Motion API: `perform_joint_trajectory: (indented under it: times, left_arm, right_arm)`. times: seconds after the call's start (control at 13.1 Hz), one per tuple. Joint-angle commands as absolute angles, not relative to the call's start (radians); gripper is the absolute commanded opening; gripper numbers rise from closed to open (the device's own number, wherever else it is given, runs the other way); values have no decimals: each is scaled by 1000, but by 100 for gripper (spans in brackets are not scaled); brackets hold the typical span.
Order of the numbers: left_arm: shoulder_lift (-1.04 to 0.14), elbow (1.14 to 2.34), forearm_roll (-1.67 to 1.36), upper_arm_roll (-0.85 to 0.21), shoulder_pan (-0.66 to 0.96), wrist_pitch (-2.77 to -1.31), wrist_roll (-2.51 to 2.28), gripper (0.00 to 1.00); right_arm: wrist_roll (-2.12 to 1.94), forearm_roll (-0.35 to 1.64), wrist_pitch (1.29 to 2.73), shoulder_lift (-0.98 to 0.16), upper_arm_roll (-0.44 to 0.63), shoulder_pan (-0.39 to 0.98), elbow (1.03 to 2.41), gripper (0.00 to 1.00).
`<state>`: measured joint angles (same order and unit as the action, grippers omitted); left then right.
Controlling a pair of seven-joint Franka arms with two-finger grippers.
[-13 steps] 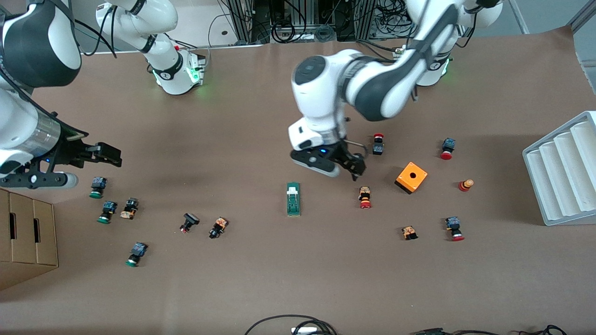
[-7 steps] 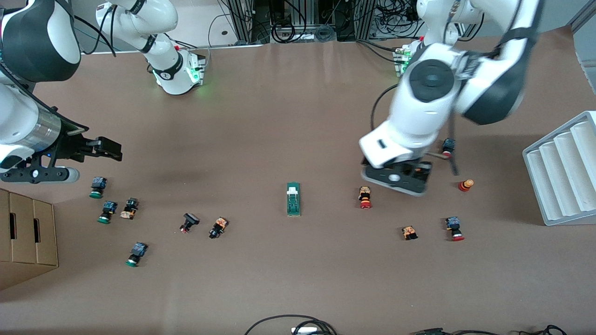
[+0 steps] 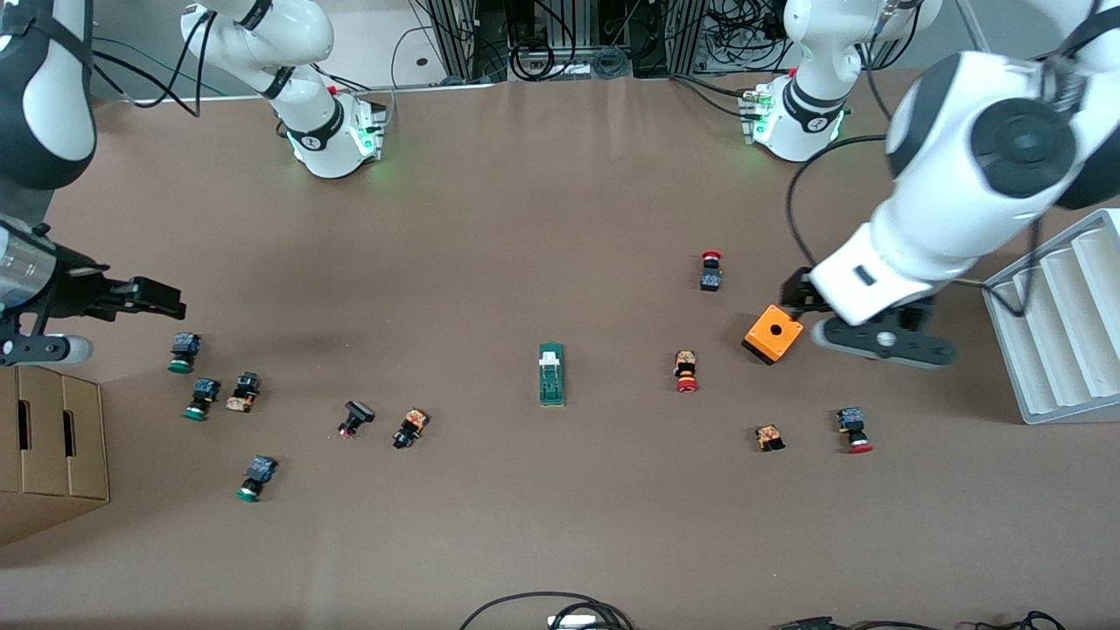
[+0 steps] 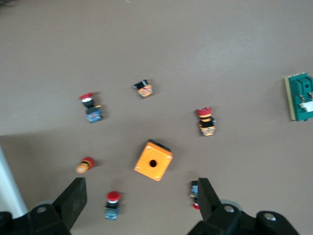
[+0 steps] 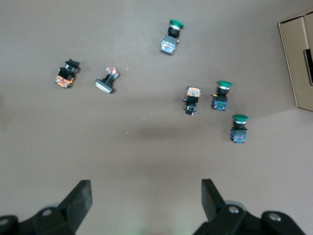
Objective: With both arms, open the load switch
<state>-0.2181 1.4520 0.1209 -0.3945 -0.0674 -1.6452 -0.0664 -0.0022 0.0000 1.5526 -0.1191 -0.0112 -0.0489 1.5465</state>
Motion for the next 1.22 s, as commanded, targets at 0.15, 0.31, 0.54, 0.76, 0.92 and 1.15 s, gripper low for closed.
perform_joint_trajectory:
  times: [0.15, 0.31, 0.54, 0.76, 0.92, 1.15]
  left_arm:
    - [-71, 1590, -1, -83, 29, -1641, 138, 100]
    - [10, 1710, -2, -55, 35, -1710, 137, 100]
    - [51, 1778, 2, -20, 37, -1759, 129, 100]
    - [41, 1769, 11, -20, 37, -1753, 133, 100]
    - [34, 1752, 14, -21, 35, -1740, 133, 100]
    - [31, 1750, 14, -23, 37, -1738, 132, 100]
  right_arm:
    - [-8, 11, 1565, -112, -18, -60, 1545, 100]
    - [-9, 8, 1557, -123, -28, -34, 1546, 100]
    - [-5, 3, 1569, -138, -29, -1, 1554, 100]
    - [-2, 11, 1592, -95, -18, -5, 1562, 100]
    - [14, 12, 1582, -71, -17, -6, 1562, 100]
    - [15, 11, 1572, -75, -18, -6, 1555, 100]
